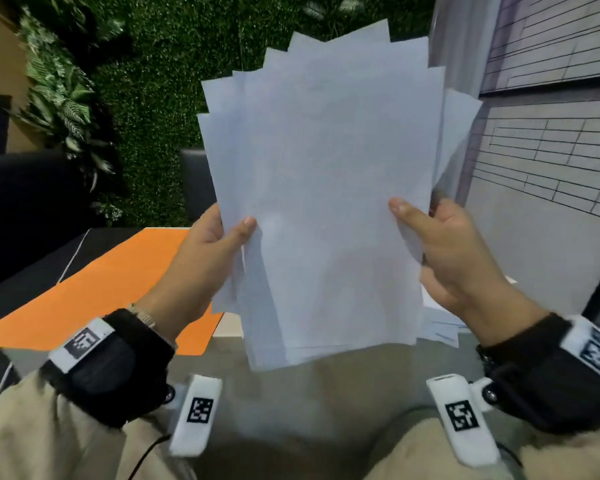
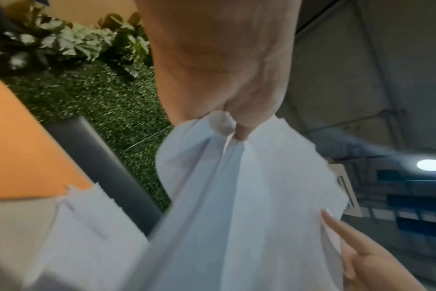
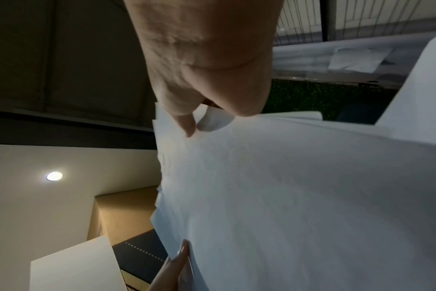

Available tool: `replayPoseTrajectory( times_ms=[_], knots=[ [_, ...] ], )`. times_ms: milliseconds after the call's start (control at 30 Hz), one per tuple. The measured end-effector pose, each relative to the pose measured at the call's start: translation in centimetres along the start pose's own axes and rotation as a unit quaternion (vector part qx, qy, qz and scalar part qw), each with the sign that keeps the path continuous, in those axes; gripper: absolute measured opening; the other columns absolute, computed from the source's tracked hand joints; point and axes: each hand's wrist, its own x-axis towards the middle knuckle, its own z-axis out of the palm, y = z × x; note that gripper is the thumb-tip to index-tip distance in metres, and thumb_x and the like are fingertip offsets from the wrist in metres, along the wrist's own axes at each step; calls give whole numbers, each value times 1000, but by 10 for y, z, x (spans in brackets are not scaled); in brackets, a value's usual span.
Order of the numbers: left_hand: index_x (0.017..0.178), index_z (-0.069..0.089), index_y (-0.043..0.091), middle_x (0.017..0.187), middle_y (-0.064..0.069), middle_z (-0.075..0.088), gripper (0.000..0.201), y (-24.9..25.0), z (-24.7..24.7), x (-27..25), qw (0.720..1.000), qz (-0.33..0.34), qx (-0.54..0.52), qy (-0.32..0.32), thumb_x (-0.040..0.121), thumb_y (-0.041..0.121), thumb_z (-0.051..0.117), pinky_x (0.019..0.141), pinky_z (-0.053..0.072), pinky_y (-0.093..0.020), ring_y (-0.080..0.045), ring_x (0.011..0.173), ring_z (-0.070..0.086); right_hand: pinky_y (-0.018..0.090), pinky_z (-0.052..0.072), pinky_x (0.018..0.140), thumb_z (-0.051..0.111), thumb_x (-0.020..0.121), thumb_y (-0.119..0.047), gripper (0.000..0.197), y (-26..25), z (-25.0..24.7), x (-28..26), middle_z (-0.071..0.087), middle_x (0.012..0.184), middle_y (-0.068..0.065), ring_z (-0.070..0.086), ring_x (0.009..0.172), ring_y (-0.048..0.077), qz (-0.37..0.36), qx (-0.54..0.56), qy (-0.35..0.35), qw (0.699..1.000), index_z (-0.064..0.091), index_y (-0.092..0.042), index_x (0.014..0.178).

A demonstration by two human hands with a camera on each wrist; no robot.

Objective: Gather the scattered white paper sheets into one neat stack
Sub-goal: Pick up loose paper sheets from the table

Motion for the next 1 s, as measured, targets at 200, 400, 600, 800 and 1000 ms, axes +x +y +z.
replayPoseTrajectory(
  times_ms=[200,400,600,800,1000],
  knots=[
    [150,57,24,139,11,75,36,-29,5,17,999,16,-36,18,116,15,49,97,61,-29,-12,127,73,12,57,64,74,98,-24,27,18,25,13,83,98,-10,77,102,6,74,-85,-5,994,73,-13,122],
    [154,49,19,137,11,75,43,-22,-3,27,997,65,32,-17,113,11,54,95,63,-25,-6,122,73,-1,40,47,62,105,-20,15,0,32,9,64,75,-20,59,49,-21,16,-152,-7,988,58,-24,91],
    [156,44,13,146,6,67,50,-8,-9,57,994,105,38,15,110,15,63,98,59,-22,-4,129,69,42,60,99,80,93,-24,41,9,36,52,81,115,0,78,107,20,0,-90,3,996,71,-9,130],
    [148,51,26,139,21,70,61,-37,-17,51,995,51,77,28,94,42,76,92,62,-28,3,128,66,48,52,112,83,78,-28,57,44,20,55,79,124,1,73,118,22,9,-97,-44,994,68,-14,131],
    [149,46,26,151,12,65,47,-44,-1,70,997,72,22,-1,107,24,67,111,55,-36,-6,139,63,35,60,98,77,77,-38,42,42,22,70,82,113,-7,77,108,14,-1,-117,-39,992,76,-18,114]
  ],
)
